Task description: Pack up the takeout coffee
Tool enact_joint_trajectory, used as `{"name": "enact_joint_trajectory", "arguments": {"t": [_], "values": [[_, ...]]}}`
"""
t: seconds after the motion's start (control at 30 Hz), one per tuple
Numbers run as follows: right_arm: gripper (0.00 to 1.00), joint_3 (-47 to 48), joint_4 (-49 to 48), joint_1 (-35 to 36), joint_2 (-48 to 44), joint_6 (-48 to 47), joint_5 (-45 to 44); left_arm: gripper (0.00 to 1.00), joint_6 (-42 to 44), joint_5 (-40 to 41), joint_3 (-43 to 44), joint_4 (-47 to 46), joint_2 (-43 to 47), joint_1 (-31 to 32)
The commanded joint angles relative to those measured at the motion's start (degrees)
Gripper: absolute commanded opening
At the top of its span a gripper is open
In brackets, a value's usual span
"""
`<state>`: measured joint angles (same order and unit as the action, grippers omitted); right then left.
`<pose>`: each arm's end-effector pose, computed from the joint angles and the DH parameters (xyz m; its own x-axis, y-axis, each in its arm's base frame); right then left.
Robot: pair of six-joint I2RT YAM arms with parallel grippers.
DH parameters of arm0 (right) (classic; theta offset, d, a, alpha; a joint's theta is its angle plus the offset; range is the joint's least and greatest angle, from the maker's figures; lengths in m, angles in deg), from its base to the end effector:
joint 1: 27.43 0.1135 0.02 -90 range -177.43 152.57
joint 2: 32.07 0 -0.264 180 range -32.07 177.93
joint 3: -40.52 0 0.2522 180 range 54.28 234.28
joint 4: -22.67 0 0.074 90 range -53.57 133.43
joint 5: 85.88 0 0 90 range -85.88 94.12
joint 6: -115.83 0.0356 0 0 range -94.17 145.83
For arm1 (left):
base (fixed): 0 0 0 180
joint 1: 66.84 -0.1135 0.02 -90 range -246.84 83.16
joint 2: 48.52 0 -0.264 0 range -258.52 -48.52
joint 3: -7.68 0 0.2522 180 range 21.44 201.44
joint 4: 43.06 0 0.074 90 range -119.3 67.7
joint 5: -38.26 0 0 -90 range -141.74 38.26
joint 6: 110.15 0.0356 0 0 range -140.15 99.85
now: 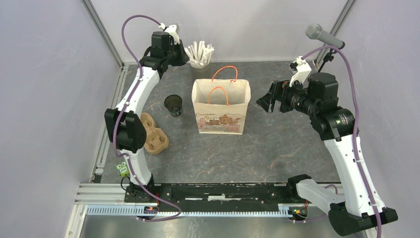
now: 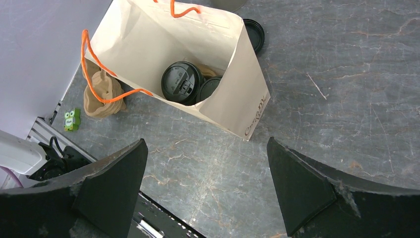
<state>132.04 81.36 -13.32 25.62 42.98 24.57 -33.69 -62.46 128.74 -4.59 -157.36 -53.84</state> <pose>0.1772 0.0574 0.4319 -0.5476 0.1472 -0.8237 -0.3918 0.8247 0.4079 0.4365 -0.1076 0.3685 -0.5088 -0.1186 -0.8527 0.2720 0.9176 -0.2900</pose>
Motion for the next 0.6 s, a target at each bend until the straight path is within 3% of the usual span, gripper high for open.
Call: {"name": "enact_joint_trajectory", "arguments": {"t": [0.0, 0.03, 0.13, 0.23, 0.4, 0.5, 0.57], "values": [[0.97, 0.0, -1.0, -0.2, -0.6, 0.0, -0.3, 0.15, 3.7, -1.3, 1.0, -2.1, 2.0, 0.2], [0.97, 0.0, -1.1, -0.1, -0.6, 0.1, -0.3, 0.08, 3.8, -1.3, 0.8, -2.0, 2.1, 0.2], [0.98, -0.1, -1.2, -0.2, -0.5, 0.2, -0.2, 0.05, 4.2, -1.1, 1.3, -1.3, 2.3, 0.2], [0.97, -0.1, -1.2, -0.2, -0.5, 0.3, -0.1, 0.2, 4.3, -0.8, 1.5, -1.0, 2.7, 0.2], [0.97, -0.5, -1.7, -0.2, -0.7, 0.7, 0.0, 0.12, 4.9, -0.9, 1.4, 0.0, 2.9, 0.2], [0.97, -0.9, -1.9, -0.2, -0.8, 0.9, 0.0, 0.25, 4.8, -0.8, 1.1, 0.6, 3.4, 0.2], [0.97, -1.3, -2.1, -0.2, -0.9, 1.0, 0.1, 0.28, 5.1, -0.6, 0.8, 0.9, 3.9, 0.2]]}}
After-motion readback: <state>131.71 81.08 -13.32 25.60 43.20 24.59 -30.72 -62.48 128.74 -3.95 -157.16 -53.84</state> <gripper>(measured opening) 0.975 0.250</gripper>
